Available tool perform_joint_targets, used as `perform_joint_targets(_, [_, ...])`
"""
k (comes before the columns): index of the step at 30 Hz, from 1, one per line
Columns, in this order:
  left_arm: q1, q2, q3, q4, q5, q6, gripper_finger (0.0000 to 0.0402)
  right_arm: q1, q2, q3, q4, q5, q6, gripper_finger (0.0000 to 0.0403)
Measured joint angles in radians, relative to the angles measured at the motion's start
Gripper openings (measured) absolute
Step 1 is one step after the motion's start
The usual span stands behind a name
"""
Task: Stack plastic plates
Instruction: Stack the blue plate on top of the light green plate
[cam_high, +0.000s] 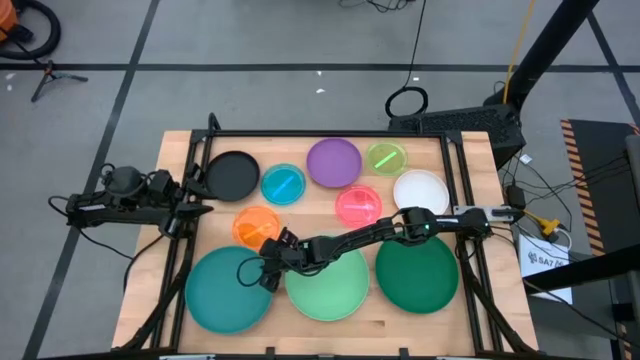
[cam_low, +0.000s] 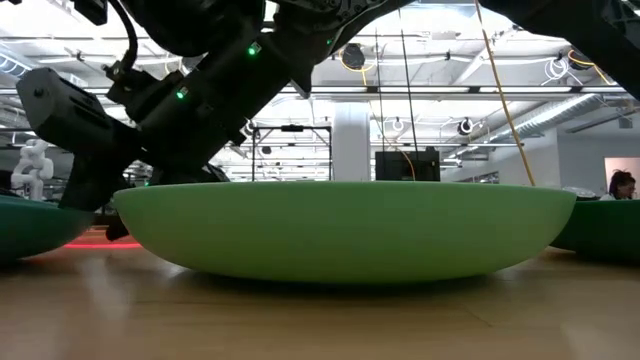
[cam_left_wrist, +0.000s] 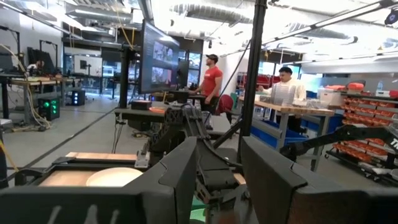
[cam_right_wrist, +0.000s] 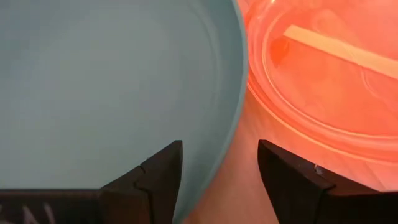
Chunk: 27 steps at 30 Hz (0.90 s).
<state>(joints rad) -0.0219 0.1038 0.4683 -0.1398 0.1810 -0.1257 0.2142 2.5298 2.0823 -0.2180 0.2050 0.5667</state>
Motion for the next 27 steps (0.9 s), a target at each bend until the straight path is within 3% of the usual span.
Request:
perform_joint_targets(8, [0.000,0.001,0.000,0.000,0.000,0.001,0.0131,-0.001,0.000,0.000,0.021,0.000,-0.007,0.0181])
perform_joint_targets(23, [0.000,0.001,0.000,0.000,0.000,0.002,0.0131,-0.005,0.000,0.000,0.085,-0.035,0.050,0.0021])
perform_joint_targets(27, [0.001,0.001,0.000,0.000,0.000,0.001,0.0131,-0.004,0.002,0.000,0.123,-0.053,0.050,0.0008])
